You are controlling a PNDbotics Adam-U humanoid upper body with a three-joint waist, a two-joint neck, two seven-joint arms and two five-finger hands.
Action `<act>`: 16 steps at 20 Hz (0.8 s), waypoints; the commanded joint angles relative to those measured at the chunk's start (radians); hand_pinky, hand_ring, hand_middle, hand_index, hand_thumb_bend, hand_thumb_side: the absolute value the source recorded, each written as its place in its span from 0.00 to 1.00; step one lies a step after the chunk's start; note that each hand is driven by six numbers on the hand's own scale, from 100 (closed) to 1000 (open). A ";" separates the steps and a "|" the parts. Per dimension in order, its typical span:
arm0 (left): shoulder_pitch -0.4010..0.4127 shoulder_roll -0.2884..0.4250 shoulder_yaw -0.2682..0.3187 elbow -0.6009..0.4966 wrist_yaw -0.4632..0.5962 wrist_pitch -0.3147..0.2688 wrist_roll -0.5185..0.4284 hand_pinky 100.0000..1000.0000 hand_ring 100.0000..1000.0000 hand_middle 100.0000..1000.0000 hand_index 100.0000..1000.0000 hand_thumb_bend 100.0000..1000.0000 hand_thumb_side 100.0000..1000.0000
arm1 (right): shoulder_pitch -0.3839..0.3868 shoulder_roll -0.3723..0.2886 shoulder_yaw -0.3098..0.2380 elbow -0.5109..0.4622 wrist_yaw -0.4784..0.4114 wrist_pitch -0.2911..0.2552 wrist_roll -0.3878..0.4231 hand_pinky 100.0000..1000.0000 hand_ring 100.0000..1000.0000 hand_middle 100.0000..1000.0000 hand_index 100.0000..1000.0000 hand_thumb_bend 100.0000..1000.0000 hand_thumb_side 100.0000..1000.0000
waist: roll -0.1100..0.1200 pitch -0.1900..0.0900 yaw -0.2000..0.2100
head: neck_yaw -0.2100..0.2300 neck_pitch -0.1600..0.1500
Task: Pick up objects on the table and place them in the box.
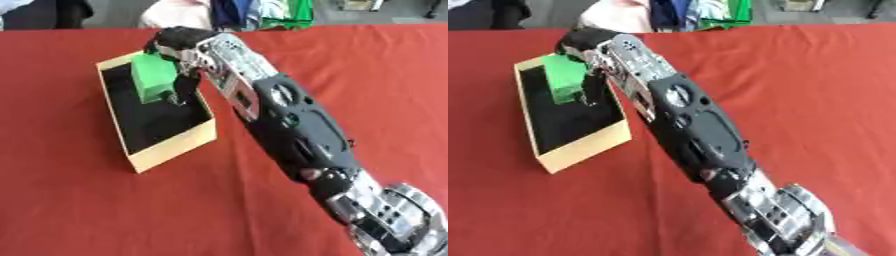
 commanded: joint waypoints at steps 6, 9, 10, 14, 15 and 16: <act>-0.010 0.019 0.000 -0.019 0.004 0.001 -0.004 0.54 0.56 0.57 0.71 0.00 0.40 | -0.022 0.014 -0.009 0.020 0.043 -0.043 0.034 0.78 0.80 0.90 1.00 0.03 0.00 | -0.011 -0.028 0.006 | -0.005 0.010; -0.011 0.019 -0.001 -0.019 0.004 0.002 -0.005 0.54 0.56 0.57 0.71 0.00 0.40 | -0.028 0.015 -0.010 0.017 0.085 -0.049 0.033 0.86 0.93 1.00 1.00 0.21 0.19 | -0.011 -0.029 0.006 | -0.006 0.009; -0.011 0.019 -0.001 -0.019 0.004 0.002 -0.005 0.54 0.56 0.57 0.71 0.00 0.40 | -0.030 0.014 -0.009 0.016 0.108 -0.049 0.033 0.87 0.95 1.00 1.00 0.23 0.20 | -0.011 -0.029 0.006 | -0.006 0.010; -0.010 0.019 -0.001 -0.019 0.004 0.002 -0.006 0.54 0.56 0.57 0.71 0.00 0.40 | -0.032 0.019 -0.017 0.021 0.161 -0.045 0.039 0.91 0.98 1.00 1.00 0.26 0.25 | -0.010 -0.029 0.007 | -0.006 0.009; -0.010 0.019 -0.001 -0.019 0.004 0.002 -0.006 0.54 0.56 0.57 0.71 0.00 0.40 | -0.033 0.019 -0.019 0.022 0.166 -0.045 0.041 0.92 0.99 1.00 1.00 0.27 0.27 | -0.010 -0.030 0.007 | -0.006 0.009; -0.010 0.019 -0.001 -0.019 0.004 0.002 -0.006 0.54 0.56 0.57 0.71 0.00 0.40 | -0.034 0.020 -0.020 0.023 0.169 -0.044 0.045 0.92 0.99 1.00 1.00 0.27 0.26 | -0.010 -0.031 0.007 | -0.006 0.008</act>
